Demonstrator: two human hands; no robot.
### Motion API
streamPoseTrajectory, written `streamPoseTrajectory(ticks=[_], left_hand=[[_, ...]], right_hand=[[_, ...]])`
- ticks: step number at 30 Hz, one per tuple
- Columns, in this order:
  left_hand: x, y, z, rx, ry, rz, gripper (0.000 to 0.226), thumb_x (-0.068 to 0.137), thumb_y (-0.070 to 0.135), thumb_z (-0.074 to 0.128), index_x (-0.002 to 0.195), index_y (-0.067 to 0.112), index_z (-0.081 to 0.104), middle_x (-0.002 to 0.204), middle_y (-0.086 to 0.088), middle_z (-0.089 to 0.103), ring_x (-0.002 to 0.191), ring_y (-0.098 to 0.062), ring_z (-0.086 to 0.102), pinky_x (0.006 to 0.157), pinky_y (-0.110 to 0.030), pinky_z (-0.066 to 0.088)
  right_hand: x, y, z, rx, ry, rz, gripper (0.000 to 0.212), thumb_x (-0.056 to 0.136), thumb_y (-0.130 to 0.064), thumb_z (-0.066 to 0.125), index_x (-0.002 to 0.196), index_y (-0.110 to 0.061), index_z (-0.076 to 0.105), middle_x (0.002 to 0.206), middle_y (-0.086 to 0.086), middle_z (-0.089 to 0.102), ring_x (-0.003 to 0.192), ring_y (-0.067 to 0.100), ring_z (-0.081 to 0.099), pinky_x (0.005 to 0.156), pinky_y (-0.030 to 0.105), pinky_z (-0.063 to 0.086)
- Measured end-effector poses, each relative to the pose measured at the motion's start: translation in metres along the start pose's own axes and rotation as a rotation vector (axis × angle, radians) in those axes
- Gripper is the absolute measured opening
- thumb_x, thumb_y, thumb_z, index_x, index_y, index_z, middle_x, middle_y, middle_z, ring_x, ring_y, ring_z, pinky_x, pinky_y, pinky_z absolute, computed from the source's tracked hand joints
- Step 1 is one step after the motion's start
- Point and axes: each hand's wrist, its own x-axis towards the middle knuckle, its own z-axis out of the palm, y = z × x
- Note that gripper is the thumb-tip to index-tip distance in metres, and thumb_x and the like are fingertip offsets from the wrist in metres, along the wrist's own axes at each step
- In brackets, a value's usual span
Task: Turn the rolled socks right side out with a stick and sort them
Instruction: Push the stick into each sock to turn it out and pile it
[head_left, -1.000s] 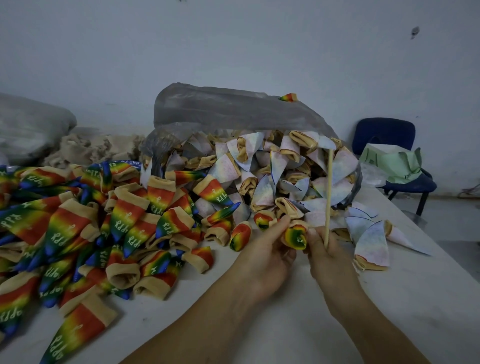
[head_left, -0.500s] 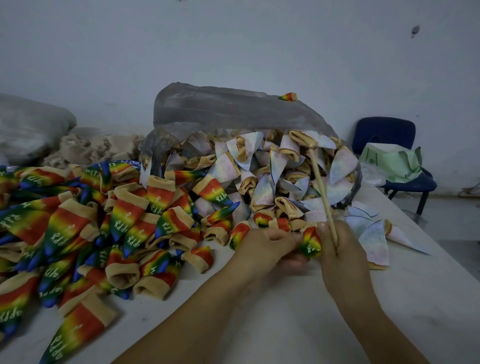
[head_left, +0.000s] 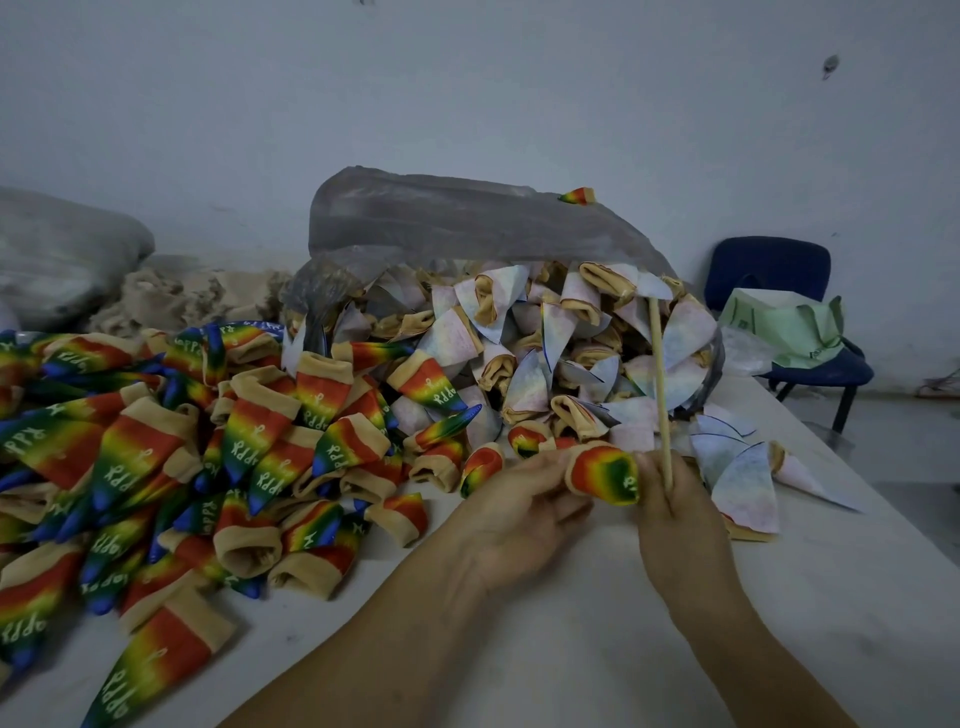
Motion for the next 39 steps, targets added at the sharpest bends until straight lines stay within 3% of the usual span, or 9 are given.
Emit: streamPoseTrajectory(ticks=[4, 7, 10, 16, 22, 27, 32, 34, 39], left_hand=[[0.002, -0.002, 0.000, 0.055, 0.036, 0.086, 0.016, 0.095, 0.013, 0.057, 0.108, 0.009, 0.066, 0.117, -0.010, 0.068, 0.111, -0.023, 0.061, 0.093, -0.033, 0.051], [-0.001, -0.006, 0.002, 0.518, 0.176, 0.414, 0.025, 0.097, 0.052, 0.050, 0.116, 0.042, 0.063, 0.128, 0.010, 0.061, 0.116, -0.002, 0.057, 0.085, -0.014, 0.049], [-0.004, -0.008, 0.005, 0.848, 0.022, 0.595, 0.042, 0.076, 0.072, 0.059, 0.115, 0.071, 0.045, 0.138, 0.030, 0.040, 0.119, 0.020, 0.041, 0.086, -0.001, 0.042], [0.004, -0.013, -0.006, 0.676, 0.141, 0.490, 0.044, 0.071, 0.058, 0.074, 0.110, 0.041, 0.063, 0.101, 0.011, 0.073, 0.092, -0.004, 0.069, 0.082, -0.024, 0.056], [0.004, 0.001, -0.016, 0.729, 0.111, 0.438, 0.037, 0.086, 0.039, 0.066, 0.121, 0.049, 0.059, 0.111, 0.018, 0.069, 0.108, -0.006, 0.064, 0.091, -0.035, 0.055], [0.008, -0.005, -0.016, 0.276, 0.098, 0.178, 0.054, 0.067, 0.038, 0.085, 0.116, 0.023, 0.069, 0.115, -0.007, 0.072, 0.105, -0.019, 0.069, 0.085, -0.031, 0.057], [0.007, 0.007, -0.018, -0.181, 0.106, 0.141, 0.032, 0.080, 0.012, 0.075, 0.107, -0.003, 0.067, 0.100, -0.022, 0.073, 0.089, -0.028, 0.074, 0.075, -0.039, 0.062], [0.005, 0.019, -0.025, -0.466, 0.113, 0.155, 0.023, 0.075, 0.008, 0.075, 0.093, -0.005, 0.069, 0.093, -0.023, 0.072, 0.083, -0.030, 0.074, 0.073, -0.041, 0.063], [0.002, 0.032, -0.037, -0.665, 0.148, 0.233, 0.024, 0.082, 0.017, 0.072, 0.076, -0.006, 0.068, 0.074, -0.015, 0.069, 0.073, -0.025, 0.074, 0.062, -0.036, 0.061]], right_hand=[[0.001, 0.001, 0.002, 0.165, -0.124, 0.209, 0.027, 0.100, -0.035, 0.040, 0.077, -0.036, 0.054, 0.057, -0.012, 0.048, 0.050, 0.001, 0.045, 0.048, 0.017, 0.033], [0.004, 0.002, -0.001, 0.294, -0.126, 0.328, 0.037, 0.098, -0.040, 0.039, 0.068, -0.023, 0.051, 0.051, -0.008, 0.042, 0.044, 0.005, 0.033, 0.047, 0.025, 0.029], [0.002, 0.000, -0.001, 0.153, -0.151, 0.211, 0.036, 0.099, -0.036, 0.037, 0.070, -0.026, 0.056, 0.049, -0.009, 0.052, 0.043, 0.002, 0.047, 0.044, 0.021, 0.035], [-0.008, -0.008, 0.005, 0.183, -0.272, 0.166, 0.038, 0.097, -0.046, 0.039, 0.072, -0.026, 0.060, 0.049, -0.017, 0.053, 0.042, -0.003, 0.044, 0.039, 0.009, 0.032], [-0.013, -0.013, 0.004, 0.154, -0.306, 0.075, 0.026, 0.097, -0.034, 0.046, 0.077, -0.026, 0.061, 0.062, -0.012, 0.061, 0.056, -0.005, 0.052, 0.051, 0.007, 0.039], [-0.014, -0.017, 0.003, 0.156, -0.298, 0.080, 0.026, 0.096, -0.036, 0.046, 0.077, -0.024, 0.060, 0.058, -0.021, 0.059, 0.053, -0.007, 0.051, 0.050, 0.006, 0.038], [-0.015, -0.019, -0.002, 0.170, -0.347, 0.073, 0.039, 0.083, -0.061, 0.039, 0.083, -0.027, 0.060, 0.062, -0.007, 0.056, 0.057, 0.004, 0.053, 0.055, 0.012, 0.039], [-0.014, -0.012, -0.010, 0.058, -0.361, 0.045, 0.044, 0.085, -0.065, 0.033, 0.078, -0.030, 0.058, 0.070, -0.003, 0.059, 0.075, 0.011, 0.060, 0.067, 0.023, 0.044], [-0.008, -0.010, -0.027, -0.405, -0.405, -0.145, 0.060, 0.073, -0.076, 0.011, 0.069, -0.034, 0.055, 0.067, -0.013, 0.061, 0.069, -0.001, 0.056, 0.063, 0.022, 0.043]])
